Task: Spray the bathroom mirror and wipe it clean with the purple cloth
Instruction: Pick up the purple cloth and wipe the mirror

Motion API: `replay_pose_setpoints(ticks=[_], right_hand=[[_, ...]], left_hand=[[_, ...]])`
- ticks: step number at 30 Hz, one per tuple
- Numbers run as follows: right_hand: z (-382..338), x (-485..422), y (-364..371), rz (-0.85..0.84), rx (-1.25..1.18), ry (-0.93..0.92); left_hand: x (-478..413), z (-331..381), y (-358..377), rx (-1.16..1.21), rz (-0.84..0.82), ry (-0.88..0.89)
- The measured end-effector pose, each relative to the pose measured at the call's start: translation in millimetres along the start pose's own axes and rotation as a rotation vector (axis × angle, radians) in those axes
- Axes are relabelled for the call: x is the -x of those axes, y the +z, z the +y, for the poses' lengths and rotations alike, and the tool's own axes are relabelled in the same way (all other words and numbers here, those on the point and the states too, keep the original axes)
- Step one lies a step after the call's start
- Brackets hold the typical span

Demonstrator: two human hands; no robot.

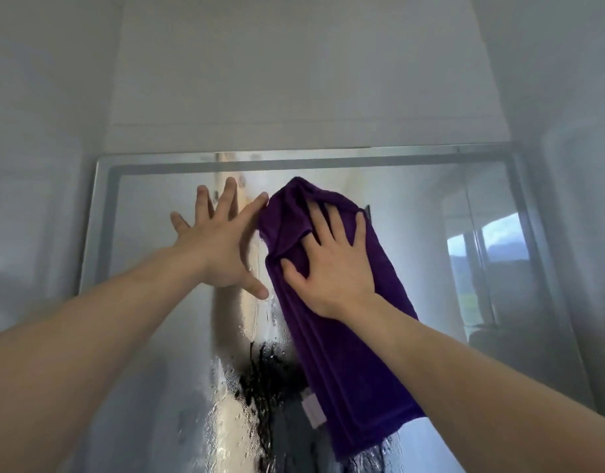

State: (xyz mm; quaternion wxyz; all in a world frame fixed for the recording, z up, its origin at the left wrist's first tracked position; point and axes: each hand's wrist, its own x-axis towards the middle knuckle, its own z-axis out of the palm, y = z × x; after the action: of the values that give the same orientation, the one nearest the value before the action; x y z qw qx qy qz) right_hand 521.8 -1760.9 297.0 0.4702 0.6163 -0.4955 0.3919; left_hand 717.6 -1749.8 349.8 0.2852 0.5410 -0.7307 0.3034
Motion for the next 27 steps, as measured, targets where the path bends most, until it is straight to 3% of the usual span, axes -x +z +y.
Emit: replay_pose_setpoints(ticks=[7,13,18,22,25,27], right_hand=[[64.1,58.1,-7.3,-0.117,0.090,-0.163],[115.8,27.4,-19.0,-0.013,0.091,0.225],[87.7,-41.4,-19.0,0.116,-0.027,0.457],[24.3,-89.3,-17.3,0.119,-0.040,0.355],[-22.1,-99.6,-10.1,0.111,-0.056,0.213],[-47.5,-96.8,-4.6,0.095,-0.073,0.143]], left_hand=[[-0.5,-1.3,2.7,-0.035,0.015,-0.003],[-2.5,-3.8,4.9,-0.019,0.021,-0.002],[-3.9,-2.6,4.5,-0.057,0.034,0.025],[-1.0,-4.2,0.0,0.015,-0.001,0.050],[15.0,-27.7,-6.2,0.202,0.086,0.042],[28.7,-54.0,-6.1,0.183,0.141,-0.016]])
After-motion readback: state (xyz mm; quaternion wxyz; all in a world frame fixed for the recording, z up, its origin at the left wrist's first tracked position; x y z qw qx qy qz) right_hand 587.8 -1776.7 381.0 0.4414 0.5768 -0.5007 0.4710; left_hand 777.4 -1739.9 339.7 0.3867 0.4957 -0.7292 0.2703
